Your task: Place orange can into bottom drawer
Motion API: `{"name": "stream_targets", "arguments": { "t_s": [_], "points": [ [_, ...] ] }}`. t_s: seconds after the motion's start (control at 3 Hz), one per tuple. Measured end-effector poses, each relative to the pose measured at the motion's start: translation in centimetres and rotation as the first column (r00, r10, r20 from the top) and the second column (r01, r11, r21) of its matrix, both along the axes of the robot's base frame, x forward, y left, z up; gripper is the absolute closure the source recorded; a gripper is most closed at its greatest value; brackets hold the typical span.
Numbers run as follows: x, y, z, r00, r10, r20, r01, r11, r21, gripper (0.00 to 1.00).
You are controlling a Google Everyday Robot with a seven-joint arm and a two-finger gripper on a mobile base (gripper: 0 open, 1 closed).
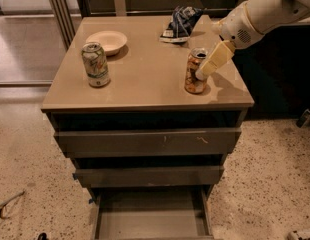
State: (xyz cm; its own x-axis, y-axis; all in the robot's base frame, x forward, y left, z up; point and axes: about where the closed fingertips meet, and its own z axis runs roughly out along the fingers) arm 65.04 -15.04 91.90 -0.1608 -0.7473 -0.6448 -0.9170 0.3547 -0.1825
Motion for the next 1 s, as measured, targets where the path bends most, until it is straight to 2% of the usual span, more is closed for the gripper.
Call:
{"name": "stream_targets", "arguments": {
  "t_s": [0.67, 1.0],
  "points": [
    [0.7, 0.8, -3.5, 0.9998, -0.012, -0.015, 0.012, 1.0, 0.014, 0.0],
    [0.7, 0.8, -3.5, 0.9998, -0.012, -0.015, 0.012, 1.0, 0.014, 0.19]
  ]
}}
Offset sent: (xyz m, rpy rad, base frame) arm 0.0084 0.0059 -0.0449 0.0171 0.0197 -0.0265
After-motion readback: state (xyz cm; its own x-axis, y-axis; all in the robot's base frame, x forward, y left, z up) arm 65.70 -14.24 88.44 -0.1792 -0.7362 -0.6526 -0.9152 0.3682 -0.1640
